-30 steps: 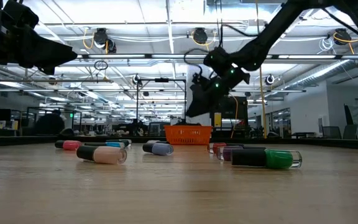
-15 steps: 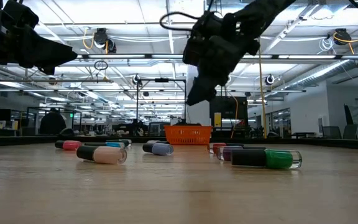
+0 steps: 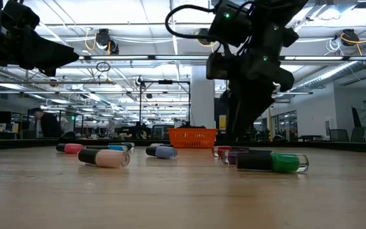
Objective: Pick & Place Nail Polish
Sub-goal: Put the red nail polish bottle into the basket
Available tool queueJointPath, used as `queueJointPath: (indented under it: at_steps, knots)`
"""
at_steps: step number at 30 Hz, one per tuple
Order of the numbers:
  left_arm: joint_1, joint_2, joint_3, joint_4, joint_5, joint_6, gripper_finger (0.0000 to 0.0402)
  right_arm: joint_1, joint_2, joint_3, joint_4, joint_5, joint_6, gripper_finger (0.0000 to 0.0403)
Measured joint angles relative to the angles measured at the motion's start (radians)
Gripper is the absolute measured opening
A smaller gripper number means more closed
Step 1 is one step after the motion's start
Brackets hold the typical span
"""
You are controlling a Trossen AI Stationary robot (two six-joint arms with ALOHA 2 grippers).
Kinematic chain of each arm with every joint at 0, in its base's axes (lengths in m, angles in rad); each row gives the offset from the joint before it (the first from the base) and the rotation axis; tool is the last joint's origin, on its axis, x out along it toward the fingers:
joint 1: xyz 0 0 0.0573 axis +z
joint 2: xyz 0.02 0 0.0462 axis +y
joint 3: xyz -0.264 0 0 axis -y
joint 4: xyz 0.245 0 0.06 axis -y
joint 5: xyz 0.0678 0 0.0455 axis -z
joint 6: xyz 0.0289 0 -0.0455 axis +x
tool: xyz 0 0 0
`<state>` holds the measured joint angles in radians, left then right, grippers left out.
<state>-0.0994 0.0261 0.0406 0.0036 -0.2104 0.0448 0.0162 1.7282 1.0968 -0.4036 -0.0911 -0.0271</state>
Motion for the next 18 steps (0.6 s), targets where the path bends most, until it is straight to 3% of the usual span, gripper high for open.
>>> queueJointPath:
  at_steps: [8, 14, 18]
  knots:
    - [0.0, 0.0, 0.0, 0.0, 0.0, 0.0, 0.0124, -0.001, -0.009, -0.035, 0.002, 0.039, 0.012, 0.0247]
    - [0.0, 0.0, 0.0, 0.0, 0.0, 0.0, 0.0124, -0.001, 0.002, -0.155, 0.204, 0.037, 0.016, 0.0245]
    - [0.0, 0.0, 0.0, 0.0, 0.0, 0.0, 0.0124, -0.001, -0.002, -0.197, 0.241, 0.039, 0.016, 0.0233]
